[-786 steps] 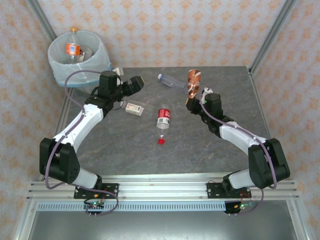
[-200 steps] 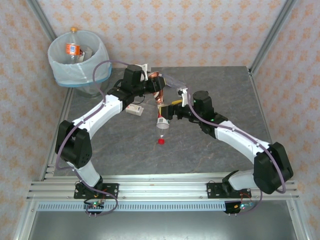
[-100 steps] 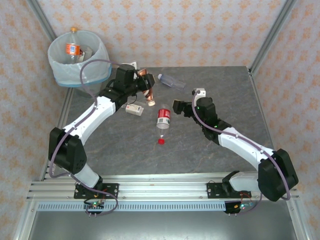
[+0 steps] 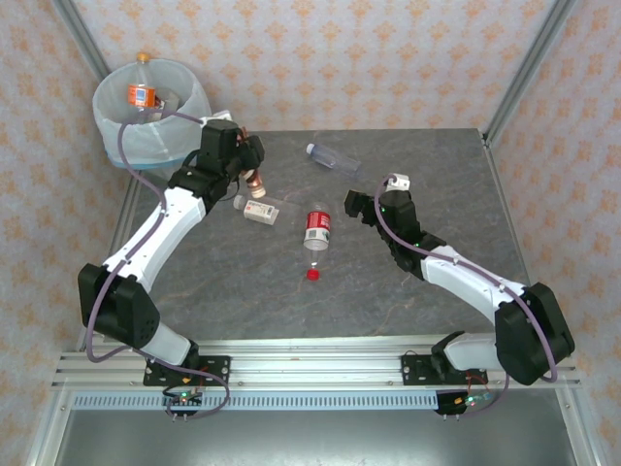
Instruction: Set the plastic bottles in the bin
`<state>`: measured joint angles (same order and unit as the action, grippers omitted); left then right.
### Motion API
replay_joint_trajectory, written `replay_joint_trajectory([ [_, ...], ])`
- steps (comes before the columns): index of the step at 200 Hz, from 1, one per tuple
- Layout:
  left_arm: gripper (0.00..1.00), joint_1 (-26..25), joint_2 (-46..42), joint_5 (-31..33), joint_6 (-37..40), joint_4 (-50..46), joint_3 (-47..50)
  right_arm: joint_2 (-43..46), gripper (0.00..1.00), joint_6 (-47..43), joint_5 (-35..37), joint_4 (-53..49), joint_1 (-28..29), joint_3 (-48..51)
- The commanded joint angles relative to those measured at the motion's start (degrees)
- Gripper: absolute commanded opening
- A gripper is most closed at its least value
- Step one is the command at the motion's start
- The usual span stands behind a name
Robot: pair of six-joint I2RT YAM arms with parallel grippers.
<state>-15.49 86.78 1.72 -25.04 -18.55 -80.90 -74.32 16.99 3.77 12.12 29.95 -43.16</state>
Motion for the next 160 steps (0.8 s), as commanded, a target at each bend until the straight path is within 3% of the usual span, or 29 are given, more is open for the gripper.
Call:
replay_joint_trajectory([
  [1,0.51,1.9,-3.1,5.2,2.6,-2.1,-3.4,0.1,0.99,0.9,2.1,2.4,-0.3,1.2],
  [76,0.50,7.6,-3.1,7.7,6.6,-2.0,-10.7,0.8,0.99,2.7,4.2,3.0,-0.7,1.9],
  [109,0.51,10.1,-1.2,5.9,8.5,0.9,-15.0,1.2,0.99,3.1,4.2,3.3,-0.8,2.5],
  [160,0.49,14.5,8.1,9.2,11.5,-0.2,-30.0,2.6,0.99,4.2,5.6,3.7,-1.0,3.7],
])
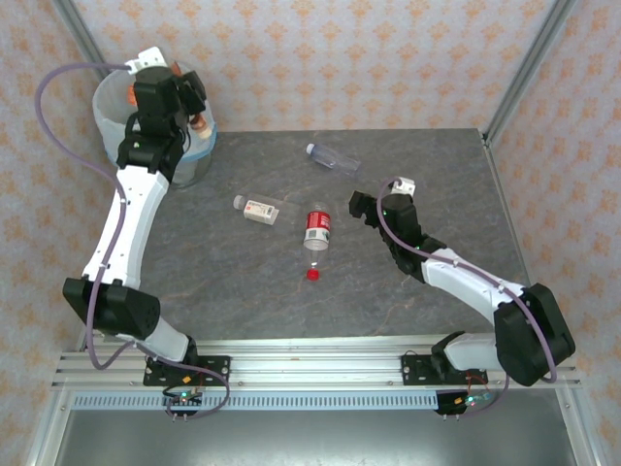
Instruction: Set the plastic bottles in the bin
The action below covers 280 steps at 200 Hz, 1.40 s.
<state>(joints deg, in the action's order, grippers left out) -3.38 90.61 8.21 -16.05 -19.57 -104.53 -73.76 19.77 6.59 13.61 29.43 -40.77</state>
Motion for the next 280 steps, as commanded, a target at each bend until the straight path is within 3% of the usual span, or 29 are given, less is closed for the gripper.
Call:
replay_joint_trajectory([
  [1,0.49,2.5,4.5,2.7,2.5,0.8,-6.6,2.0,0.99,1.5,2.8,2.3,-0.5,1.4],
  [53,0.51,6.9,16.3,7.5,4.2,-4.6,-24.0,4.9,0.99,2.2,5.0,2.3,-0.7,3.9],
  [85,0.53,8.2,21.0,9.2,6.7,-4.4,-27.9,7.6,0.99,2.2,5.8,2.6,-0.9,5.8],
  [112,0.54,10.5,25.8,11.3,3.8,-3.7,-31.0,9.0,0.99,2.4,6.1,2.5,-1.1,6.8],
  [157,0.55,12.0,39.8,8.0,-0.2,-13.8,-50.5,10.9,0.99,3.7,6.7,2.1,-1.5,8.0],
  [191,0.57,12.1,43.9,1.2,-2.3,-15.1,-51.8,11.2,0.99,5.9,6.6,0.2,-1.9,8.3],
  [206,0.64,12.0,44.5,-1.9,-3.1,-14.8,-51.8,11.2,0.99,6.5,5.2,-0.1,-2.3,8.2],
  [225,0.84,12.1,44.2,-6.4,-3.3,-13.6,-52.1,11.0,0.99,6.7,3.9,-0.1,-2.7,7.9],
  [237,0.91,12.0,43.6,-7.2,-3.7,-13.3,-52.1,10.8,0.99,6.6,3.3,0.1,-2.9,7.8],
  [280,0.97,12.0,41.4,-8.5,-3.7,-16.2,-52.1,9.7,0.99,6.9,1.8,0.5,-3.3,7.6],
])
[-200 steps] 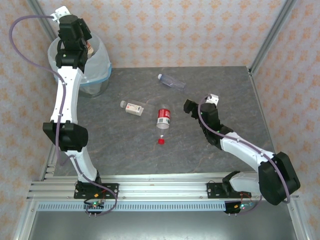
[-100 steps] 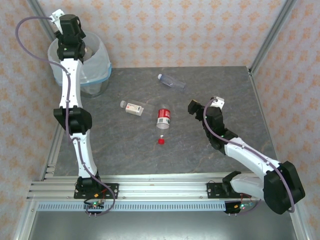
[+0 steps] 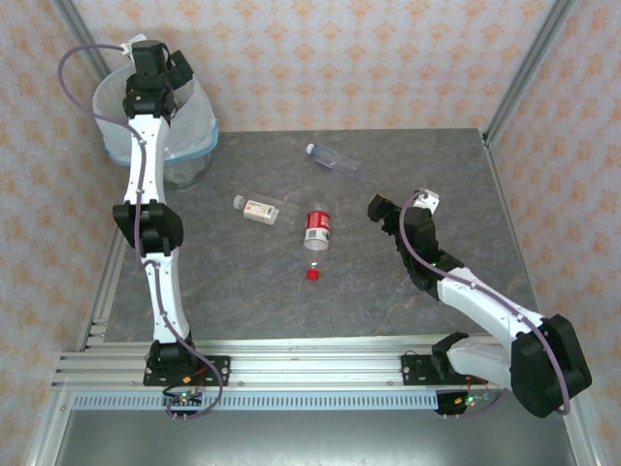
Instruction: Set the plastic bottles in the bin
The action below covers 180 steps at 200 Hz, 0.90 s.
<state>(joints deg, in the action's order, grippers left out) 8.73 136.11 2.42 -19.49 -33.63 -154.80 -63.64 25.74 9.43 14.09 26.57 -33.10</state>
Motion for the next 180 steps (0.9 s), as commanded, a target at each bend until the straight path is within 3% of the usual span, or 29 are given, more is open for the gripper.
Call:
replay_joint_trajectory([
  [1,0.97,-0.1,-4.1,-2.8,-0.3,-2.3,-1.8,-0.4,0.99,0.9,-1.0,0.0,-0.4,0.0],
  [49,1.00,-1.7,-6.9,-8.6,-0.1,-8.5,-1.3,-1.3,0.99,2.2,-1.0,0.2,-0.6,-0.1],
  [107,1.00,-7.4,-14.2,-3.2,0.8,-11.0,7.1,-3.4,0.99,2.6,-3.0,0.4,-0.7,-0.6],
  [134,1.00,-10.8,-20.9,1.6,-2.4,-9.6,18.0,-3.9,0.99,1.8,-3.9,0.6,-0.6,-1.0],
  [180,1.00,-15.9,-37.4,4.0,-13.5,3.8,49.2,-5.9,0.99,0.1,-4.8,0.2,-0.7,-1.7],
])
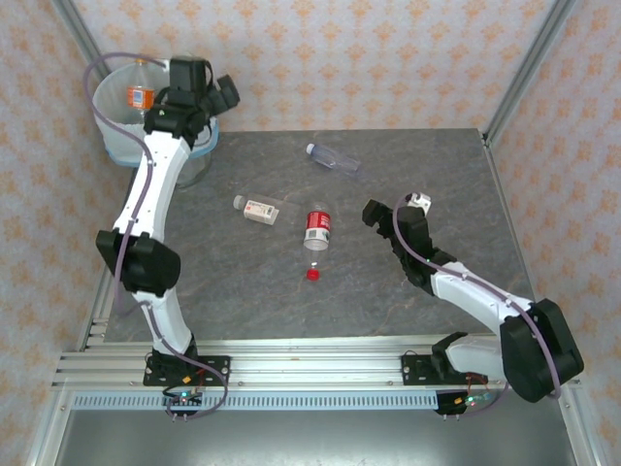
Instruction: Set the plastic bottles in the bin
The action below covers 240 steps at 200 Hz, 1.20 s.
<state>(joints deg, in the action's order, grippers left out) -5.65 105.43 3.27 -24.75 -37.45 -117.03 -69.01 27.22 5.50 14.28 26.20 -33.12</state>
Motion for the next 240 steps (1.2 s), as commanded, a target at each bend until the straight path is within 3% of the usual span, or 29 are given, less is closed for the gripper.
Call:
replay_joint_trajectory([
  [1,1.00,-1.6,-7.0,3.2,-8.4,7.8,12.0,-0.5,0.99,-1.4,-0.8,-0.1,-0.3,-1.7],
  [48,1.00,-5.0,-13.7,5.9,-19.1,8.6,27.8,-1.3,0.99,-2.4,-0.4,-0.4,-0.4,-2.4],
  [109,1.00,-9.9,-11.7,1.9,-30.0,3.9,34.2,-3.3,0.99,-2.0,-1.2,0.0,-0.4,-3.2],
  [198,1.00,-11.6,-1.4,-4.9,-46.2,-7.5,30.8,-4.5,0.99,-0.3,-1.2,0.2,-0.4,-3.2],
  [240,1.00,-11.6,6.1,-9.2,-46.7,-11.6,26.4,-4.1,0.99,0.1,-0.7,0.2,-0.4,-2.8],
])
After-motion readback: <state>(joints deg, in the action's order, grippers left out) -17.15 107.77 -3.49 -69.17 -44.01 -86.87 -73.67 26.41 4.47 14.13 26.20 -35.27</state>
